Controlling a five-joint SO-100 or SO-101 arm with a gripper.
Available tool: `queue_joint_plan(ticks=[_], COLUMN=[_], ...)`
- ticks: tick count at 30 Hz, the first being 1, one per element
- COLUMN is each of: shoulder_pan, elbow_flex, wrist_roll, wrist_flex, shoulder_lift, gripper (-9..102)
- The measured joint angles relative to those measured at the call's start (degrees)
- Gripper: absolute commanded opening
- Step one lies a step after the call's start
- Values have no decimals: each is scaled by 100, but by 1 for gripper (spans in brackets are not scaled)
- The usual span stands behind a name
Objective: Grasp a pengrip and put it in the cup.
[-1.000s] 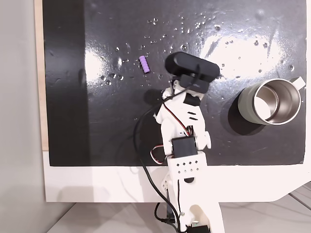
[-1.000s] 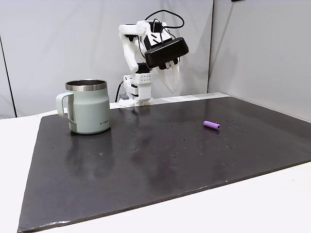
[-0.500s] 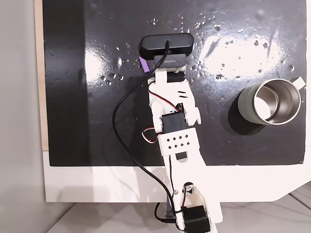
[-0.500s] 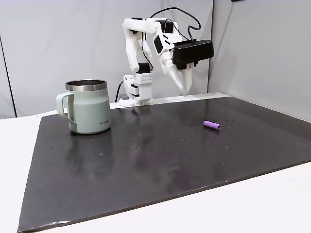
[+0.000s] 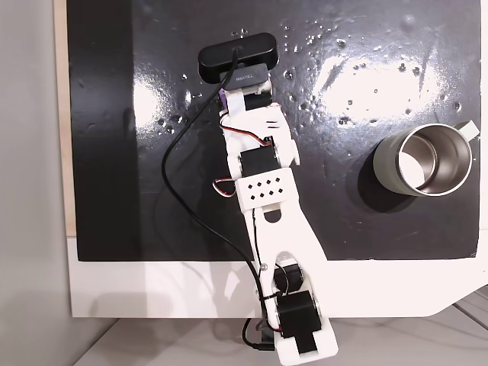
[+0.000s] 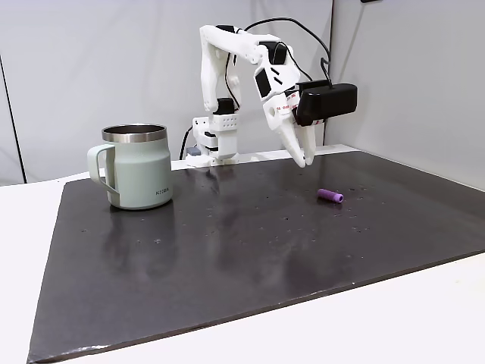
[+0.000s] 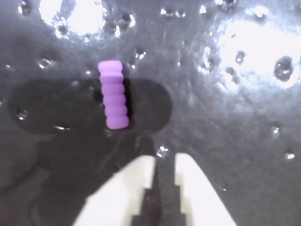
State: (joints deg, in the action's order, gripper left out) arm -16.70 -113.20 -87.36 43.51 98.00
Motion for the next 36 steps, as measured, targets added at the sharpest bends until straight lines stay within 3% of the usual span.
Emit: queue_joint_plan(ticks=[8,27,31,36], shoulder_pan=[0,-167,-193,-220], elbow_flex=[510,1696,1819,1872], wrist_roll=[-88,-114,-114,-158], wrist_flex=[0,0,-9,-237], shoulder_lift=[-826,-2531,-2725,-2865], gripper=[23,26,21,4])
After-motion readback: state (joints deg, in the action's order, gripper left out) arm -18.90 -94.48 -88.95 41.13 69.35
